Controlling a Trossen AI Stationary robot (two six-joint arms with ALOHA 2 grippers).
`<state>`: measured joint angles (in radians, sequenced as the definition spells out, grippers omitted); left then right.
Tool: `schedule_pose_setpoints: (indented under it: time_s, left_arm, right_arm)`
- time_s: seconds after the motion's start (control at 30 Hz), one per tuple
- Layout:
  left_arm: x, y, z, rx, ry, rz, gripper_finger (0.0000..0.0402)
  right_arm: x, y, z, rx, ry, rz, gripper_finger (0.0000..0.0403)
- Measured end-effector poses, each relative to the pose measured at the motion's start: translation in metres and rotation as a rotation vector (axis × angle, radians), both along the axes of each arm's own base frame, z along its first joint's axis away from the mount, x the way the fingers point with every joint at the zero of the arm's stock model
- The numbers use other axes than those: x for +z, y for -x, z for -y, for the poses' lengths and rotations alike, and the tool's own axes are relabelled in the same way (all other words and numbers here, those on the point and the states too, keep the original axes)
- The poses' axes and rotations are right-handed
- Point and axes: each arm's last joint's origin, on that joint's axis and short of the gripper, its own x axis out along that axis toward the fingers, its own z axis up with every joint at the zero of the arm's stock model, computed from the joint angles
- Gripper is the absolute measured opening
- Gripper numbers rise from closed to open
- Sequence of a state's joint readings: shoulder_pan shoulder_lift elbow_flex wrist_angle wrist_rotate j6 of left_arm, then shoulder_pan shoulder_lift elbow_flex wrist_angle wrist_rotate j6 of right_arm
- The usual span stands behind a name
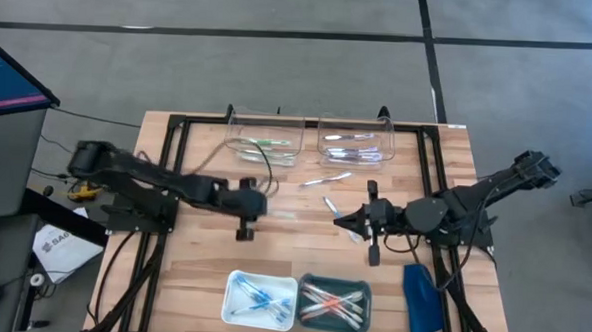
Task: Pick & Place Toothbrushes
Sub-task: Put the green toothbrush into the left transparent bin
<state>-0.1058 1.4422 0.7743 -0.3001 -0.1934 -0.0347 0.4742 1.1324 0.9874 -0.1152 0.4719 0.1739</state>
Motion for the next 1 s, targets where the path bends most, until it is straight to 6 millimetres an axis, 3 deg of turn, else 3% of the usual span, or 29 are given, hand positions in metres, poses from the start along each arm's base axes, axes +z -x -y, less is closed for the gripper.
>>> schedule_pose_setpoints:
  time_s: [0.2,0.3,0.47,0.63,0.73,1.0]
  left_arm:
    - [0.055,0.025,-0.040,0.073,-0.114,0.179,0.0000]
    - [0.078,0.033,-0.076,0.136,-0.192,0.190,0.0000]
    - [0.109,0.028,-0.141,0.191,-0.194,0.190,0.0000]
    - [0.105,0.010,-0.198,0.194,-0.164,0.039,0.0000]
    - [0.086,-0.001,-0.222,0.181,-0.120,-0.097,0.0000]
    - [0.036,-0.016,-0.247,0.121,0.050,-0.217,0.0001]
  right_arm:
    - [-0.003,-0.003,0.008,-0.034,0.014,-0.029,0.0002]
    - [-0.004,-0.003,0.012,-0.048,0.022,-0.046,0.0002]
    - [-0.006,-0.005,0.017,-0.071,0.026,-0.060,0.0002]
    - [-0.008,-0.005,0.020,-0.082,0.034,-0.080,0.0002]
    - [-0.010,-0.005,0.021,-0.085,0.043,-0.098,0.0002]
    - [-0.012,-0.004,0.021,-0.084,0.053,-0.120,0.0002]
